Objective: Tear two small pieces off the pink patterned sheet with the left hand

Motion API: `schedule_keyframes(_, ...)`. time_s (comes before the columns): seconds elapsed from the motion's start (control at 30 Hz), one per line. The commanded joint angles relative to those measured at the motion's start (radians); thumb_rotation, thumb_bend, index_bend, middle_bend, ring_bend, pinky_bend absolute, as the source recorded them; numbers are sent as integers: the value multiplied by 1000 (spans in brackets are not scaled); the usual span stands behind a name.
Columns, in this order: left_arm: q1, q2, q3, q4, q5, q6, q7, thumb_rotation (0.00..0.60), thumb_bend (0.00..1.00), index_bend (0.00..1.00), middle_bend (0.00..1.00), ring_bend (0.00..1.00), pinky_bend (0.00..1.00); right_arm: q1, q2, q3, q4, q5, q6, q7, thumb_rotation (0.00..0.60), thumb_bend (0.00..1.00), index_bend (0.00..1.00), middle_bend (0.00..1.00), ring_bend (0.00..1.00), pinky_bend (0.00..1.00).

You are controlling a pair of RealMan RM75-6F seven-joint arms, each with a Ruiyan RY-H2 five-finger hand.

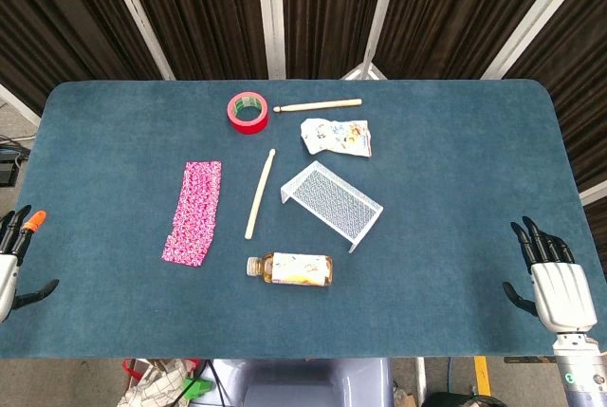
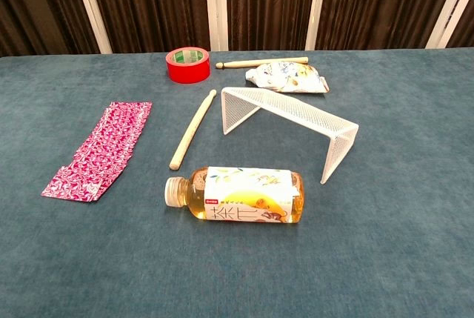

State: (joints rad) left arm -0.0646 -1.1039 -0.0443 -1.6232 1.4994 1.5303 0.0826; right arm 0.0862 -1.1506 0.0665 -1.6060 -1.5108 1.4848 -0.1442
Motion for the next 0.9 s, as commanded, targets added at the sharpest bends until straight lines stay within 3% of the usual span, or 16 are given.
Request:
schedule_keyframes(0.03, 0, -1, -1, 0, -1, 0, 3, 600, 220, 117, 0, 0, 76, 0, 0, 0, 1, 2, -1, 1, 600, 266, 22, 53, 153, 170)
schedule_keyframes(0.9, 4, -8, -5, -3, -2, 11, 20, 600, 220, 117, 1, 0, 96, 1, 3, 3, 2, 20, -11, 2, 600, 265, 22, 53, 157, 170)
